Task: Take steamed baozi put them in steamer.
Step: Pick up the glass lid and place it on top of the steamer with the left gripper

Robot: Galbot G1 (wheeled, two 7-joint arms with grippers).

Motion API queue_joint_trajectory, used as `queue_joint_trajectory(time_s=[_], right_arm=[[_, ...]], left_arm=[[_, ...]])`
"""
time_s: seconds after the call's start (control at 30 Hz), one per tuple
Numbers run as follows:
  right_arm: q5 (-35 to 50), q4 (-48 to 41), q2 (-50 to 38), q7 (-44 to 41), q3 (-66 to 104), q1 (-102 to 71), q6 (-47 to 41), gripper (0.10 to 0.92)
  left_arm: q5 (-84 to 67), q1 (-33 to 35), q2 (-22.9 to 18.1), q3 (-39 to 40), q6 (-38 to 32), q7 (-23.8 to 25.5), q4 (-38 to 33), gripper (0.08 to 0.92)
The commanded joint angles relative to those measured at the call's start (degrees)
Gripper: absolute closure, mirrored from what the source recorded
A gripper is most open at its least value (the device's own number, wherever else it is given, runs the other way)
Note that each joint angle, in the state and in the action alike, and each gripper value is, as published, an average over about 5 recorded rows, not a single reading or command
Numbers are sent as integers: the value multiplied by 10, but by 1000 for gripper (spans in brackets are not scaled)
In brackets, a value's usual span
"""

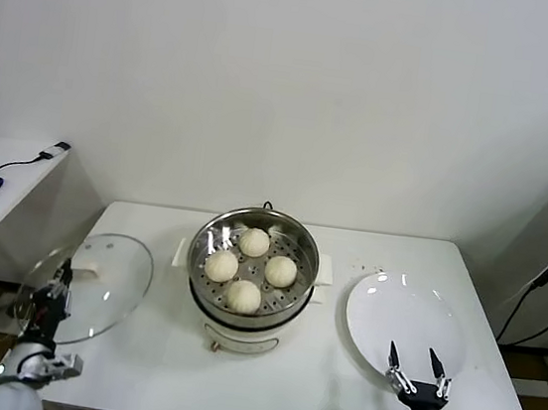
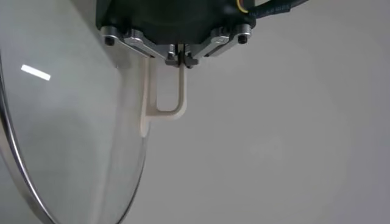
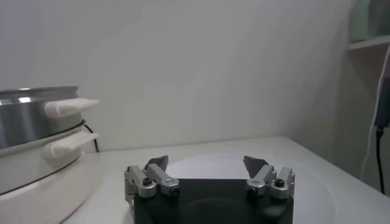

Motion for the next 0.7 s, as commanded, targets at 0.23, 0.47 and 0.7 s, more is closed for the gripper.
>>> queue_joint_trajectory(time_s=[0.23,0.47,0.7], right_arm=[[-37,11,5,24,-6,-5,-3,203],[-48,22,9,26,-10,-11,-5,203],[-48,25,7,26,-10,-13,-2,203]], left_arm=[[1,-26,43,43,94,112,-159,867],[68,-104,39,199,191,163,-215,867],[139,-163,-3,339,285,209,-217,867]])
